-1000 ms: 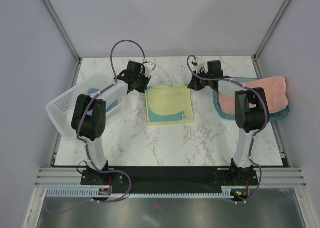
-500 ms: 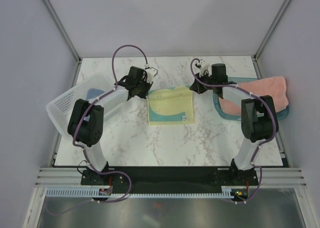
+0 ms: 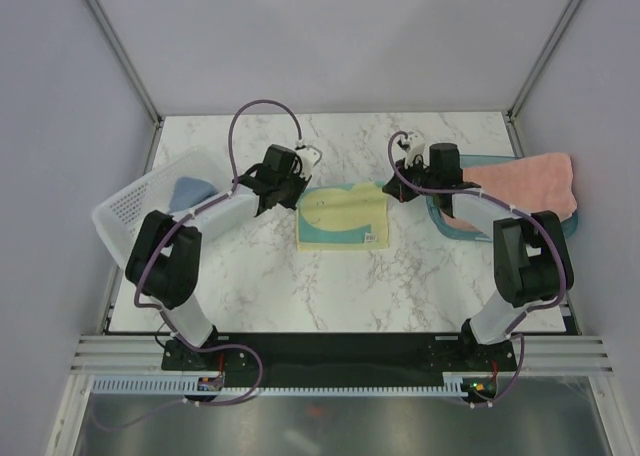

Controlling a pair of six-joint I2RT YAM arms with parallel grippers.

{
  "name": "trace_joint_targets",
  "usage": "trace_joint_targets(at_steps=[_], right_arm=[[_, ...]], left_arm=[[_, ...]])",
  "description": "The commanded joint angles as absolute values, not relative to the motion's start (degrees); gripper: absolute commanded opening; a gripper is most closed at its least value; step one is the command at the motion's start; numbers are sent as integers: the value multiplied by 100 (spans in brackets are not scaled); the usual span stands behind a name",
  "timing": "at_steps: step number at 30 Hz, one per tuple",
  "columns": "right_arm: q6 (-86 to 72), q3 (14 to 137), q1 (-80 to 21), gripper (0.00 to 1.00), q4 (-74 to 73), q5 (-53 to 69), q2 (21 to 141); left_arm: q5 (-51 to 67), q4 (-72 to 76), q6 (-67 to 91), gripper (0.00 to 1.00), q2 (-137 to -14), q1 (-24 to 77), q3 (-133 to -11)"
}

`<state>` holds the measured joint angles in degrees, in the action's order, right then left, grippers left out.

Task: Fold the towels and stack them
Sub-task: Fold the towel

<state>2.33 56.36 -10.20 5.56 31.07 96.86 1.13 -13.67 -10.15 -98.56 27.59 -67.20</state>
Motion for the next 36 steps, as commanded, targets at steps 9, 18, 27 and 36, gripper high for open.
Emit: trace_joint_targets(at_steps=[9,18,27,36], right_arm=[[-211,4975,-1353,0,686,2778,8825],[-685,4571,-1494,0,370,2488,8394],[-1010,4167,-1573,0,229,2102,8069],[-1371,3648,-1608,0,290,2065,7761]], left_arm=[[-571,-1178,-519,2,-9097,3173,-6074],[-685,-1239,-212,2,-8842,3392,-5792],[-931,-1239,104,2,-8763,3735,-5441],[-958,-1213,334,2,-8648,3832,-5212]])
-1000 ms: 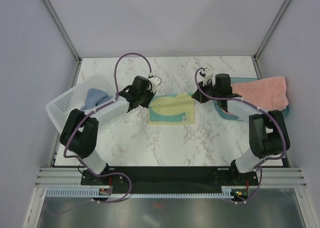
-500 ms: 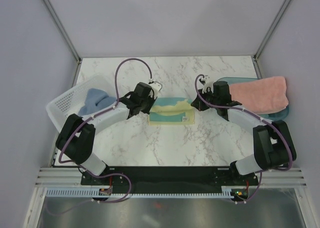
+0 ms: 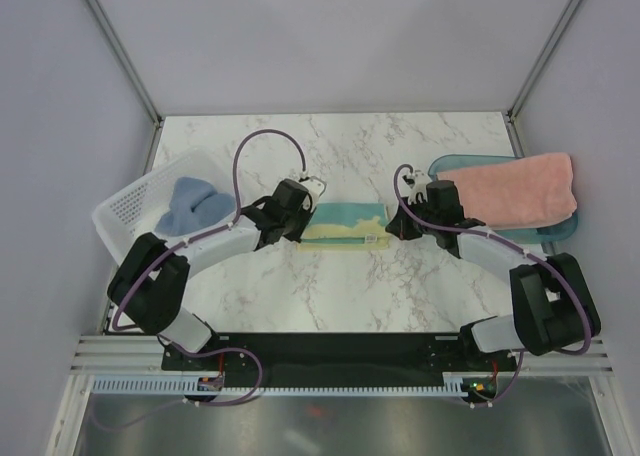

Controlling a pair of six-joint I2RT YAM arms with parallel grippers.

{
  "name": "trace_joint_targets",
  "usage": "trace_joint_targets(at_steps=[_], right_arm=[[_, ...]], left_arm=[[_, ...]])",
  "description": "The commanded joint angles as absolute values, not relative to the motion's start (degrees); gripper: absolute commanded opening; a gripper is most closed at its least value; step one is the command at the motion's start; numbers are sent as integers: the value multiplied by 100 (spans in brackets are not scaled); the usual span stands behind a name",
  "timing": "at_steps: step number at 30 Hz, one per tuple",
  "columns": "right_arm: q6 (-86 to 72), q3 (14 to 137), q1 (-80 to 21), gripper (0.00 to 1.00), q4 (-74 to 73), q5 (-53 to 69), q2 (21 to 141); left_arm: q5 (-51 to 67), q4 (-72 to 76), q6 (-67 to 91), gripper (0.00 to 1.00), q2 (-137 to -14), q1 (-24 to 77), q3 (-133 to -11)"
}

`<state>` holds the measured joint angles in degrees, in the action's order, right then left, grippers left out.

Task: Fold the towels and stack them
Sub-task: Fold the towel

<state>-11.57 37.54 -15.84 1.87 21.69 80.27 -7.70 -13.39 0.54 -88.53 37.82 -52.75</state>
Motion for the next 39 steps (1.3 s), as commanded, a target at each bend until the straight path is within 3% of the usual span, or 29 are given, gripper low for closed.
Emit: trace_joint_targets(at_steps=[1,11,14,16,17,18,21,25,30,32,34,39], right_arm=[[-1415,3595,-1608,2,325,2092,7735],[-1679,3041,-1661,11,492,2153,7400],[-1696,3050,-1670,27,422,2302,7418],[-1775,3067,-1670,39,343,2399,7383],[-1801,3076,-1679,41,230,2417,7331],[-1819,3094,-1679,41,142,2434,7234],[-1889,3427,-1679,42,-692,2022,7014],[-2197,3954,-1679,38,-1370,1530,6873],[-2583,4394,-1696,27,-1073,1810,7310],[-2637,4526,-1757,28,-1020,1889,7549],[-2672,4535,-1863,36,-915,1890,7848],[-2847,3921,-1969,36,-466,1829,8287]], left_arm=[[-949,-1213,351,2,-8648,3858,-5195],[-1213,-1213,510,2,-8649,4157,-4957],[-1274,-1274,536,2,-8648,4175,-4966],[-1283,-1344,571,16,-8596,4192,-5010],[-1283,-1467,641,26,-8578,4201,-5018],[-1318,-1503,685,39,-8526,4201,-5019],[-1642,-1626,957,48,-8297,4210,-5123],[-1549,-1758,1256,49,-7998,4201,-5422],[-976,-1802,1766,48,-8147,4210,-5739],[-923,-1837,1915,48,-8261,4201,-5739],[-958,-1855,2048,48,-8437,4192,-5687],[-949,-1802,2408,48,-9025,4184,-5468]])
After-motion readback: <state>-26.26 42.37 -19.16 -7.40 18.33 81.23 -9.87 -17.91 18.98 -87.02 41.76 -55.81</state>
